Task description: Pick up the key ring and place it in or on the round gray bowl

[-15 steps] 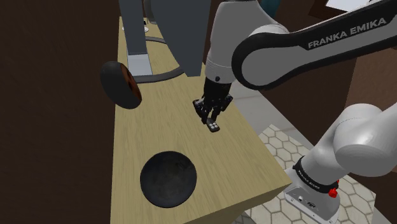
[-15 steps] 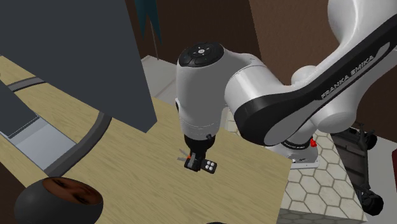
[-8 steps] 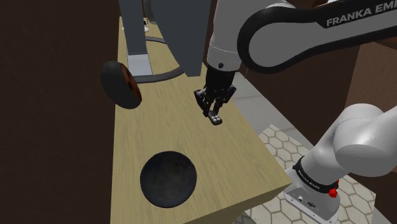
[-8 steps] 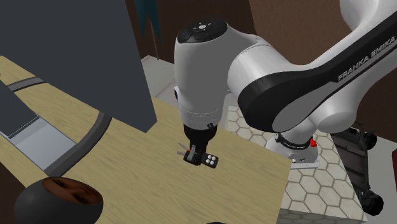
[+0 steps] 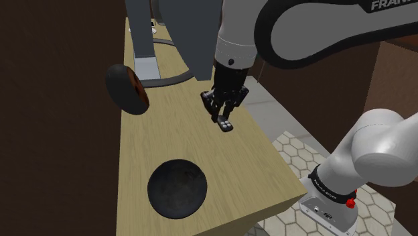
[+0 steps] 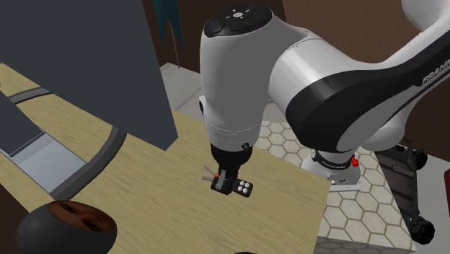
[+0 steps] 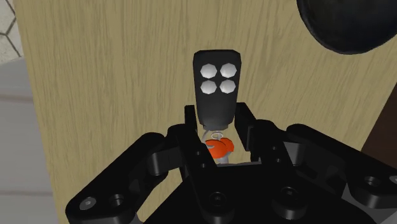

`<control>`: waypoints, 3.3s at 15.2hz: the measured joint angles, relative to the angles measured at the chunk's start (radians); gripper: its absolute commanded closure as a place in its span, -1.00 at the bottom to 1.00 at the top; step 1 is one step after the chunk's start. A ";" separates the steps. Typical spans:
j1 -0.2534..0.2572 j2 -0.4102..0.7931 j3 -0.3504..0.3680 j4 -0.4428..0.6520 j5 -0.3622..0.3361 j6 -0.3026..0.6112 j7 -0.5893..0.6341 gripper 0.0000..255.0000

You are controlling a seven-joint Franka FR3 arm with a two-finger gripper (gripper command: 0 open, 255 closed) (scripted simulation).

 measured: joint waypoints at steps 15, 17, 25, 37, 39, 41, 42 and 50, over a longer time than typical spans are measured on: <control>0.065 0.257 0.314 0.297 -0.061 -0.016 0.434 1.00; 0.067 0.284 0.332 0.305 -0.077 -0.001 0.464 1.00; 0.068 0.331 0.357 0.239 -0.104 0.103 0.496 1.00; 0.066 0.389 0.373 0.186 -0.147 0.200 0.527 1.00; 0.066 0.390 0.373 0.186 -0.147 0.200 0.527 -1.00; 0.066 0.390 0.373 0.186 -0.147 0.201 0.527 -1.00; 0.066 0.390 0.373 0.186 -0.147 0.201 0.527 -1.00; 0.067 0.319 0.353 0.256 -0.097 0.078 0.489 -1.00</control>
